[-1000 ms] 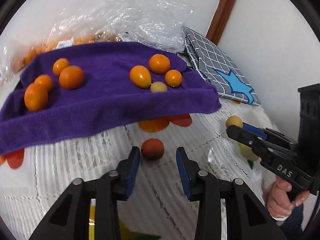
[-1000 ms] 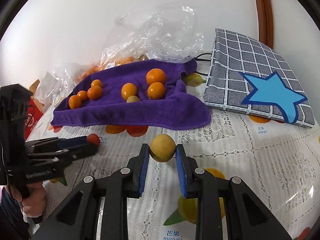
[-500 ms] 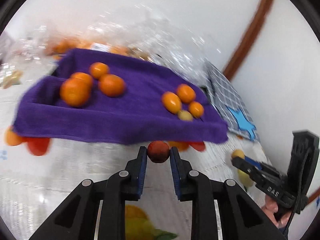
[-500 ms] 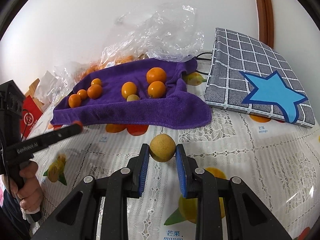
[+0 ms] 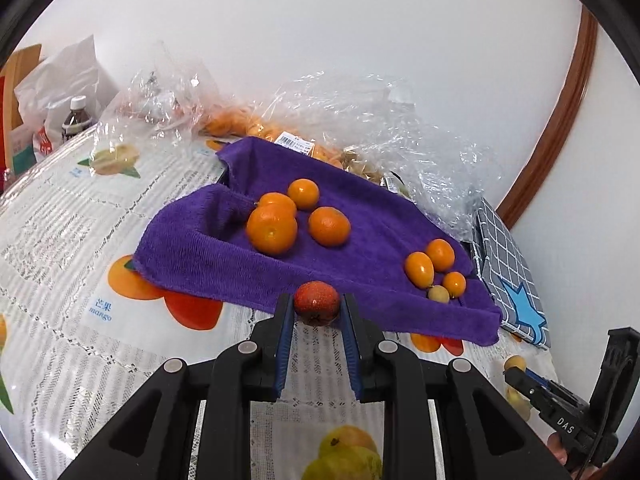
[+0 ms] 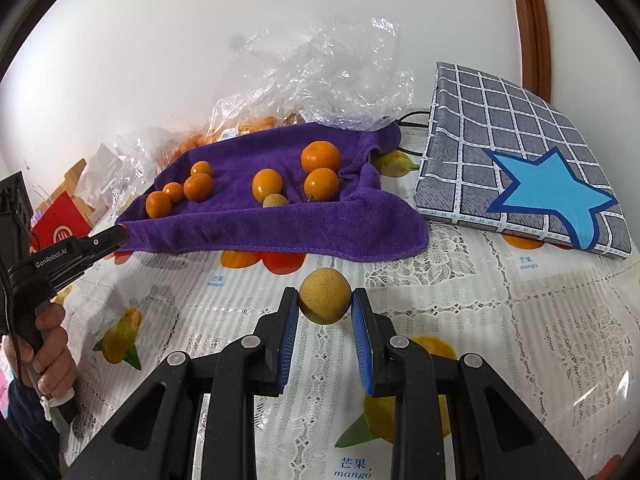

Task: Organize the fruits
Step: 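Grasp a yellow-green fruit with the right gripper while the left gripper grasps a small red fruit, then carry both held fruits over the towel and lower them onto it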

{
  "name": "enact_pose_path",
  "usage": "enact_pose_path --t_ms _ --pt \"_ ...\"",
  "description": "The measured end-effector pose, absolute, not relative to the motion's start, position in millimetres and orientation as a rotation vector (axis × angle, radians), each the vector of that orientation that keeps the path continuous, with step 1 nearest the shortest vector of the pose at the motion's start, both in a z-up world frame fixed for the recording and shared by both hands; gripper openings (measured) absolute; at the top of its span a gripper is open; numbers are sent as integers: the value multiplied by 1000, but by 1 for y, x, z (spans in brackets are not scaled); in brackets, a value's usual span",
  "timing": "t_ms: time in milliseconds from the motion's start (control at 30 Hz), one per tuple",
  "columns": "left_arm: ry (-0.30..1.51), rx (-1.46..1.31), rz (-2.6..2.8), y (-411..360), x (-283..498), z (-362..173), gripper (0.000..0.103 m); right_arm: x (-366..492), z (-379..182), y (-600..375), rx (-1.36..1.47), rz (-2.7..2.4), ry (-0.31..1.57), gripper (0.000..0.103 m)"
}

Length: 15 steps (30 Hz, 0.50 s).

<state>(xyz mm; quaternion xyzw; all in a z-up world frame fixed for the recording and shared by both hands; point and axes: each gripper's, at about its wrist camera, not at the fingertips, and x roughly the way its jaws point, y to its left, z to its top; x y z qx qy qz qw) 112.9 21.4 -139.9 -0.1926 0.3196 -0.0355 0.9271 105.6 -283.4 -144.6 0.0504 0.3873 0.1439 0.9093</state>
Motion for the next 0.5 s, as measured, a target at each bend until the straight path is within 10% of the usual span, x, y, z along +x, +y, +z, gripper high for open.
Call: enact_pose_path --t_ms 500 --pt "587 -369 -27 26 100 -127 23 113 -122 -277 113 329 779 27"
